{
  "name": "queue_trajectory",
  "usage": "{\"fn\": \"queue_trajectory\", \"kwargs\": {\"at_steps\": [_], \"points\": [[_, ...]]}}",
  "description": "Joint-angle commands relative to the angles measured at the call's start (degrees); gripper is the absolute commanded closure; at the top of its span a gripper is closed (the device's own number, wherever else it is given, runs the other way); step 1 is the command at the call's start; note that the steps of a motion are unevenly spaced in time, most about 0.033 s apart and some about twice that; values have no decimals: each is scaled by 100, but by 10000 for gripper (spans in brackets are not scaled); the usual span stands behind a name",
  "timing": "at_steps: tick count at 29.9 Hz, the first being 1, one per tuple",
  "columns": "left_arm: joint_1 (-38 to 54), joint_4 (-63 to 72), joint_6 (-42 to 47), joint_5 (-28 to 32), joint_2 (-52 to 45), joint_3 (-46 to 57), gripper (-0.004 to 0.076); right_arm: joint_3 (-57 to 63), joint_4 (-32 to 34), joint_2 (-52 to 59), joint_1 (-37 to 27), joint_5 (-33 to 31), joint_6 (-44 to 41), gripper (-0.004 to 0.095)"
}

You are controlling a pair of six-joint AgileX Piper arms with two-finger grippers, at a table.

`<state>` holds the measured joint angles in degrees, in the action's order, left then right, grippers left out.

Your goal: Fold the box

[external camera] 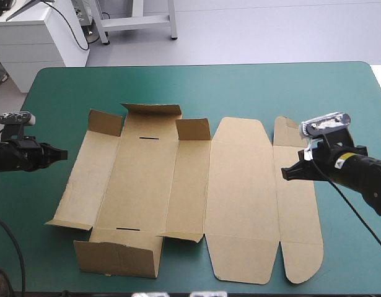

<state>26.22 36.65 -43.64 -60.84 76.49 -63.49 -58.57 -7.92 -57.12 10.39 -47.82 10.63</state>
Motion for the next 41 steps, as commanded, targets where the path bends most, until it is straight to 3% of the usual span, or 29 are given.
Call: {"fn": "queue_trajectory", "kwargs": {"at_steps": [1,4,11,20,23,27,30,35,41], "points": [[369,840,-202,-706,594,-661,708,45,-39,417,-59,348,-105,929],[413,867,-124,-1361,1166,-1147,708,209,-35,598,-59,348,-134,929],[413,-47,243,-1348,1784,-1363,708,596,-36,683,-59,403,-164,929],[413,49,404,-1336,2042,-1332,697,925,-36,683,-59,593,-159,929],[413,49,404,-1336,2050,-1326,587,925,-16,683,-59,629,-159,929],[354,48,444,-1169,2050,-1311,316,925,-31,683,-59,655,-190,929],[220,-33,841,-842,2050,-1198,177,925,-31,683,-59,689,-190,929],[-44,-35,826,-871,2199,-705,156,925,-40,683,-59,827,-205,929],[-313,112,826,-1347,2442,-583,156,925,-40,683,-59,826,-228,929]]}}
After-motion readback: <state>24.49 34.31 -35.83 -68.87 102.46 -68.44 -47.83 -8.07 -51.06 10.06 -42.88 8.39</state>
